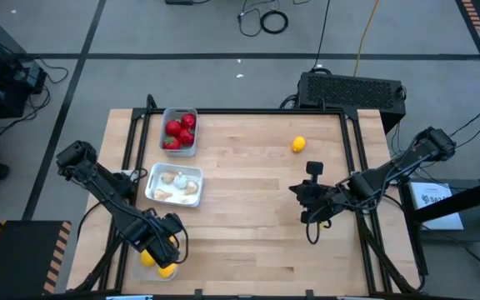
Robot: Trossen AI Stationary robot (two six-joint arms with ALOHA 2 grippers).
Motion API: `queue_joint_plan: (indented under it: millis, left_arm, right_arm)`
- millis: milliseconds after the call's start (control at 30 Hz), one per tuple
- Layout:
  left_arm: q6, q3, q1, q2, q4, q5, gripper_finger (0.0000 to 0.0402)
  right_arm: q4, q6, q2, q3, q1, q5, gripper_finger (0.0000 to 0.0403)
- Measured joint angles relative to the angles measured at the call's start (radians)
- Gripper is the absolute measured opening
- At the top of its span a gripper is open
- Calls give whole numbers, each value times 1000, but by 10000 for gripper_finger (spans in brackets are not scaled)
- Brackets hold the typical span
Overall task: Sort produce into baskets
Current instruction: Put the yellow lemon into the transparent bin
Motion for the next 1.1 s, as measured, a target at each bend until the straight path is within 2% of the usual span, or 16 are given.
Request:
queue_joint_plan:
  millis: [733, 833, 967, 1100]
  left_arm:
    - [-52, 0, -5, 0, 7, 34, 256]
    - [-2, 0, -16, 0, 5, 21, 256]
    - [137, 0, -20, 0, 6, 39, 256]
    - [249, 0, -44, 0, 19, 1, 256]
  right_arm:
    - [-4, -17, 0, 0, -50, -1, 0]
    - [-4, -15, 0, 0, -50, -2, 0]
    - [8, 13, 0, 0, -52, -2, 0]
    - [147, 5, 21, 0, -53, -6, 0]
